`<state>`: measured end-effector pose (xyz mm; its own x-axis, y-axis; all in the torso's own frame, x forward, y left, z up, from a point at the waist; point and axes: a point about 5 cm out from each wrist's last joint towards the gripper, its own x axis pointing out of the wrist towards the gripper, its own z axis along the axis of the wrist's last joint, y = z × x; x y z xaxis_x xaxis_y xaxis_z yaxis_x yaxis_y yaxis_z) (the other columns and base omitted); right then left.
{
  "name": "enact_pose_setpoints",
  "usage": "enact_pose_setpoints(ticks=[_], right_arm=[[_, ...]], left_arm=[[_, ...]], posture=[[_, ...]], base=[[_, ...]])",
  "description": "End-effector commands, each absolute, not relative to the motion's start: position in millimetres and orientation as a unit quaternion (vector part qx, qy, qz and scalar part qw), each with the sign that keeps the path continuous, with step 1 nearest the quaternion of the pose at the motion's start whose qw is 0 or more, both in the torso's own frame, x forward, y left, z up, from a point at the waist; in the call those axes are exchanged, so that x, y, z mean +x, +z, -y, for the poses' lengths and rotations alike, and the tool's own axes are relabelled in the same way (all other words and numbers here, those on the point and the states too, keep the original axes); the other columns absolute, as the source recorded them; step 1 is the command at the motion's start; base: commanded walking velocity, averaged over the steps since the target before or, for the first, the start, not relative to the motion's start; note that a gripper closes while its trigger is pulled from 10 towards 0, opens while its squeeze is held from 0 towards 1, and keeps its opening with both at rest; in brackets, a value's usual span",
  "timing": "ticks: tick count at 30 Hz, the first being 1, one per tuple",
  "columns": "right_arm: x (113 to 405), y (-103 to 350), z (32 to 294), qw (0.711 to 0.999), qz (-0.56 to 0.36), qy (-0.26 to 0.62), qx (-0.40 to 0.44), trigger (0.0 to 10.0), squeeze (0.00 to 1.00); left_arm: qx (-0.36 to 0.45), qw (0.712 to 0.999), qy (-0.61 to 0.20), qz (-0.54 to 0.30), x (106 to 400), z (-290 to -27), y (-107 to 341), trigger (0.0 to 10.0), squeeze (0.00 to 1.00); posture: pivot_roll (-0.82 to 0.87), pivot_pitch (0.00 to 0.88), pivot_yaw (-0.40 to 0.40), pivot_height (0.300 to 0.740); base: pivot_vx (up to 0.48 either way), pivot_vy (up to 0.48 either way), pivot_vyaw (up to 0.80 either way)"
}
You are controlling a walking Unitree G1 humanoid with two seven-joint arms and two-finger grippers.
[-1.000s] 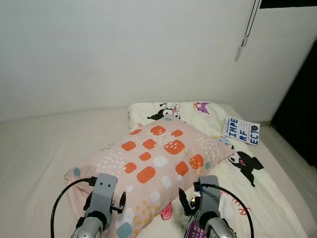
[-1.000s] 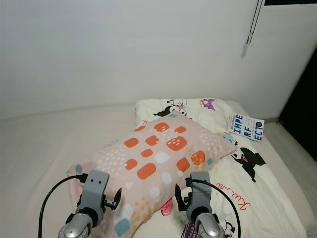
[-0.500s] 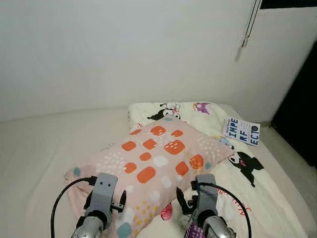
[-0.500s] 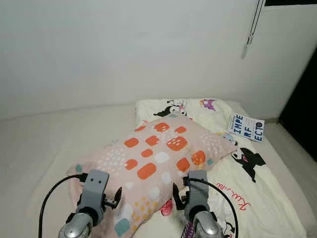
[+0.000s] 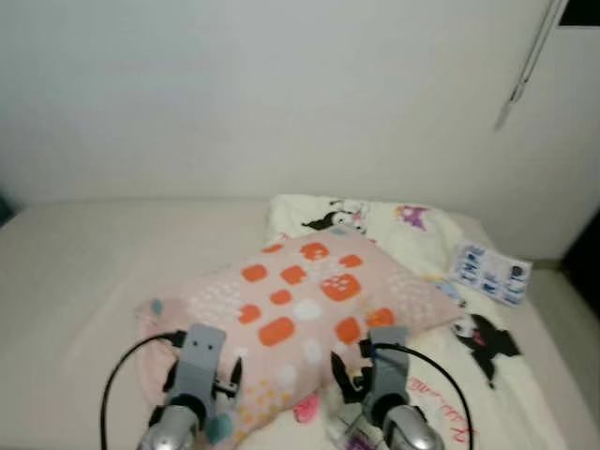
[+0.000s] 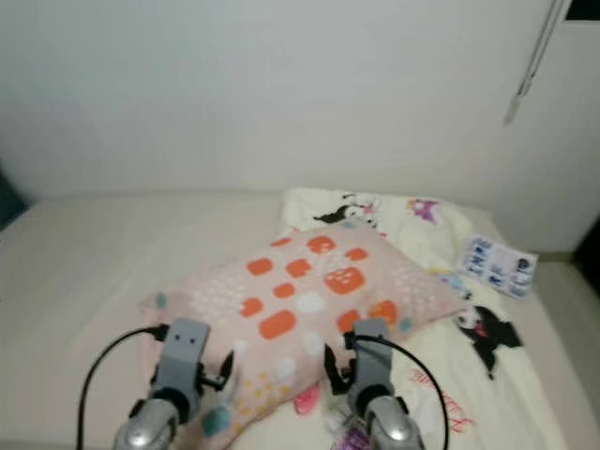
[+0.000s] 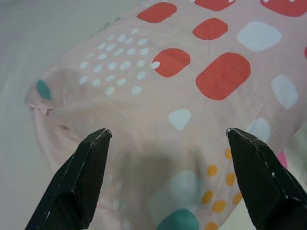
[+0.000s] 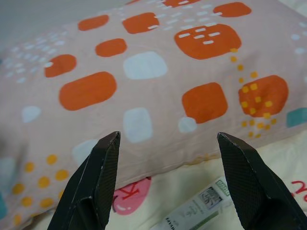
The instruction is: Clean up the room
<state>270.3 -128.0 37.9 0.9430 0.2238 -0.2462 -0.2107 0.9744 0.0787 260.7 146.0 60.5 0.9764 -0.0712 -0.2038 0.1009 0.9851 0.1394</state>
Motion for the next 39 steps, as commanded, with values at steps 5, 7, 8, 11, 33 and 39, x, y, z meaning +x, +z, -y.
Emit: enact_pose_setpoints(ticks=[5, 7, 8, 11, 33, 39], right_arm=[[265.7, 31.6, 124.7, 0.983, -0.144, 0.107, 0.036, 10.0, 0.0], [264.8, 30.8, 125.7, 0.983, -0.146, 0.105, 0.035, 10.0, 0.0], [264.8, 30.8, 125.7, 0.983, -0.146, 0.105, 0.035, 10.0, 0.0], [263.9, 30.2, 126.9, 0.983, -0.147, 0.103, 0.035, 10.0, 0.0], [263.1, 29.3, 131.9, 0.985, -0.147, 0.088, 0.031, 10.0, 0.0], [261.9, 28.8, 131.0, 0.984, -0.149, 0.089, 0.033, 10.0, 0.0]], left_arm=[[0.086, 0.988, -0.043, -0.119, 256.4, -151.1, 52.4, 10.0, 0.0], [0.091, 0.987, -0.047, -0.121, 256.7, -150.2, 51.4, 10.0, 0.0], [0.091, 0.987, -0.047, -0.121, 256.7, -150.2, 51.4, 10.0, 0.0], [0.094, 0.987, -0.05, -0.122, 257.2, -149.6, 50.8, 10.0, 0.0], [0.084, 0.987, -0.059, -0.128, 258.8, -149.9, 48.3, 10.0, 0.0], [0.083, 0.986, -0.062, -0.128, 258.2, -149.6, 48.3, 10.0, 0.0]], posture=[[0.02, 0.134, 0.029, 0.74], [0.02, 0.133, 0.03, 0.74], [0.02, 0.133, 0.03, 0.74], [0.02, 0.131, 0.031, 0.74], [0.01, 0.116, 0.034, 0.74], [0.01, 0.113, 0.036, 0.74]], base=[[0.0, 0.0, 0.0], [0.0, 0.0, 0.0], [0.0, 0.0, 0.0], [0.0, 0.0, 0.0], [0.0, 0.0, 0.0], [-0.244, 0.0, 0.0]])
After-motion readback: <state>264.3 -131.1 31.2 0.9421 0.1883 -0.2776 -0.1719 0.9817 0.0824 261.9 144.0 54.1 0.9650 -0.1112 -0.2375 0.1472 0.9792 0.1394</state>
